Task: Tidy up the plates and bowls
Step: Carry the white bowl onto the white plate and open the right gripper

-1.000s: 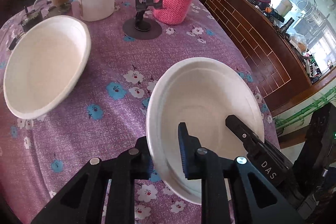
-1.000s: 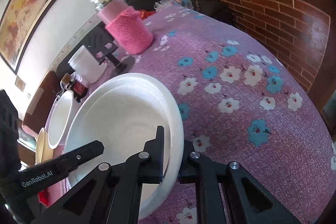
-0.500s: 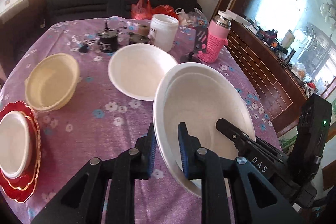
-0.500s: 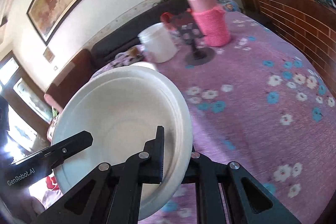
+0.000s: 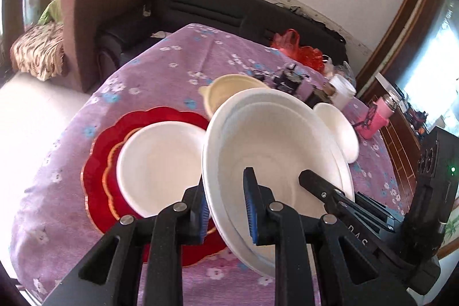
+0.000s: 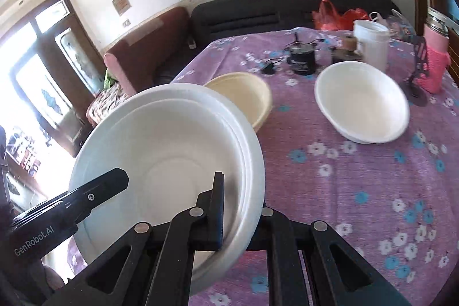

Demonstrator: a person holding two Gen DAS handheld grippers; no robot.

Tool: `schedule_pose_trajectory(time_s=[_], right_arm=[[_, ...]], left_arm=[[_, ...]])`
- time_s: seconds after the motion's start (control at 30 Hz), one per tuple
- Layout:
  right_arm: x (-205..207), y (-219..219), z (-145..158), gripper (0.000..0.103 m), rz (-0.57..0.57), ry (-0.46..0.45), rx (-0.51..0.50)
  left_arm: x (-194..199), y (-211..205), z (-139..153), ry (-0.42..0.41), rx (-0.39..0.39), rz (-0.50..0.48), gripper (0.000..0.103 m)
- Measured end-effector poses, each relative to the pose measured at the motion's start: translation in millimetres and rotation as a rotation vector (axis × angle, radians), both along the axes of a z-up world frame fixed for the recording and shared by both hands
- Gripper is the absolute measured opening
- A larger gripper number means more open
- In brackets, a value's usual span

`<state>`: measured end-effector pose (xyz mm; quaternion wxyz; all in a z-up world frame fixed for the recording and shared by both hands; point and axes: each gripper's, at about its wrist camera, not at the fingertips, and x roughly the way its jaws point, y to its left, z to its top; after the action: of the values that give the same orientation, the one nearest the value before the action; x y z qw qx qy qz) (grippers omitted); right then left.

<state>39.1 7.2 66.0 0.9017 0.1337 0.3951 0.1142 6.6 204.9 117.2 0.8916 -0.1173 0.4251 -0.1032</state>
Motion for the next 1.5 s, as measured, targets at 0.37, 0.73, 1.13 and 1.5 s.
schedule_pose_trajectory(time_s=[0.37, 0.73, 1.13, 1.5], right_arm=[[52, 92, -25, 0.01, 0.087, 0.08, -0.161], [65, 105, -38, 0.01, 0.071, 0.101, -0.198], [64, 127, -40, 0.012, 0.06, 0.014, -0.256], [61, 118, -29, 0.065, 0.056, -0.031, -0.171]], left_arm=[[38, 61, -44, 0.097, 0.009, 0.104, 0.019], [39, 86, -43, 0.066, -0.015, 0.163, 0.022], [12, 101, -23, 0.007, -0.052, 0.172, 0.037], [-30, 123, 12, -0.08, -0.099, 0.192, 0.053]])
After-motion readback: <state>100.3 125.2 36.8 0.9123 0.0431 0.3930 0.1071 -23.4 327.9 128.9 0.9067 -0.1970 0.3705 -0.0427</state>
